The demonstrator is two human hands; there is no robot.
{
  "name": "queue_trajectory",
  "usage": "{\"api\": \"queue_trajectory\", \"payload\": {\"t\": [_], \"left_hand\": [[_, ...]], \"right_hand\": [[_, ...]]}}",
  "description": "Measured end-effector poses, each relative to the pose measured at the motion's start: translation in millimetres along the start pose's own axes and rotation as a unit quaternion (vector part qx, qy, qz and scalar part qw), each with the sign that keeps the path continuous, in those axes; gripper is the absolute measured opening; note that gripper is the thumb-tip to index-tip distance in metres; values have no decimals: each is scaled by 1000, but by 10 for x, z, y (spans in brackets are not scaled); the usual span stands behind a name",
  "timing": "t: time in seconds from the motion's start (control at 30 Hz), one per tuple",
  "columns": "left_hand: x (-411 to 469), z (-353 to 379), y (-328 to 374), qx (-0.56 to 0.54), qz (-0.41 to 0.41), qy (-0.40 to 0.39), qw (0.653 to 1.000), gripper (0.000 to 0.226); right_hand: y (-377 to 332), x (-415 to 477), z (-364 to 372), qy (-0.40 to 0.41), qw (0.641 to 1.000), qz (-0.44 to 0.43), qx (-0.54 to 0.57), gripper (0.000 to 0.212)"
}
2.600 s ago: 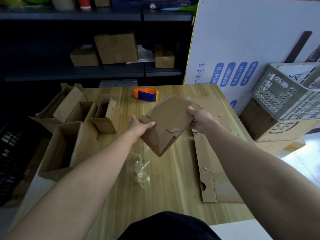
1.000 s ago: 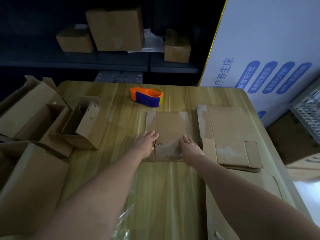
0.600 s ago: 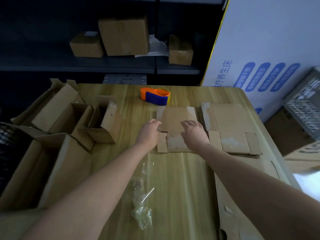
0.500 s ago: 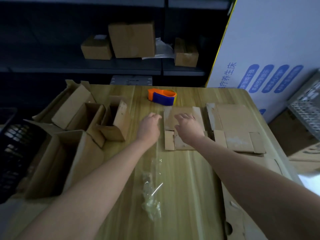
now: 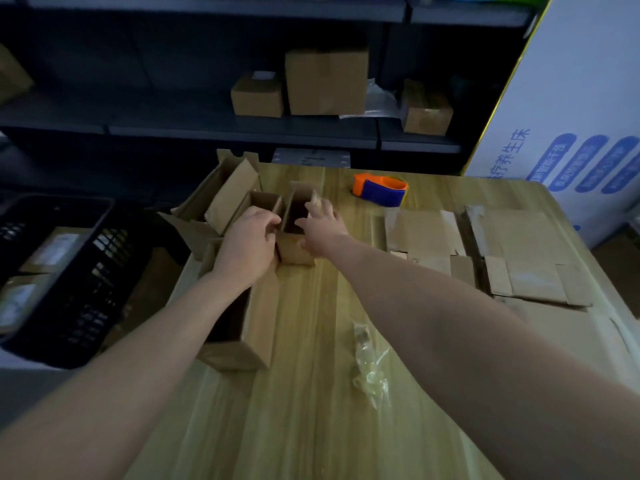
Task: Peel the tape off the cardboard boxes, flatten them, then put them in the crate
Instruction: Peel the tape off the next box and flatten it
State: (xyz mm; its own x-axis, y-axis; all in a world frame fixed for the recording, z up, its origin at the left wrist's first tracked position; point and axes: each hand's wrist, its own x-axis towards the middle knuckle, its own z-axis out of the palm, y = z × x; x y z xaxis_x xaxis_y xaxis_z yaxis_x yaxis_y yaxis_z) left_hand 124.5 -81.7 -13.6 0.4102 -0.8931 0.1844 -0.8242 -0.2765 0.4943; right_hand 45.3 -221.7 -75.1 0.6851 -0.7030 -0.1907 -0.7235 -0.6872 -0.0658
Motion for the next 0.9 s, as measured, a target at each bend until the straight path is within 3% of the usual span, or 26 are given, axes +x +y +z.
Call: {"api": "queue_trajectory", "payload": {"t": [0.13, 0.23, 0.33, 0.47, 0.67, 0.9], "left_hand": [[-38, -28, -111, -23, 4, -13, 1000, 31], [-64, 14, -142, -39, 5, -10, 999, 29], [-48, 84, -122, -49, -6, -10, 999, 32], [26, 165, 29, -75, -45, -4, 996, 58], [73, 338, 500, -154, -46, -133, 978, 105], [-73, 731, 1326, -154, 49, -273, 948, 108]], "right_hand": [[-53, 131, 128, -7, 999, 28, -38, 36], [-54, 101, 182, 64, 997, 27, -27, 36], [0, -23, 25, 142, 987, 46, 66, 32], [211, -299, -468, 153, 937, 124, 287, 35], [741, -957, -1001, 144, 869, 211, 425, 40], [1435, -1829, -956, 117, 839, 319, 425, 22]]}}
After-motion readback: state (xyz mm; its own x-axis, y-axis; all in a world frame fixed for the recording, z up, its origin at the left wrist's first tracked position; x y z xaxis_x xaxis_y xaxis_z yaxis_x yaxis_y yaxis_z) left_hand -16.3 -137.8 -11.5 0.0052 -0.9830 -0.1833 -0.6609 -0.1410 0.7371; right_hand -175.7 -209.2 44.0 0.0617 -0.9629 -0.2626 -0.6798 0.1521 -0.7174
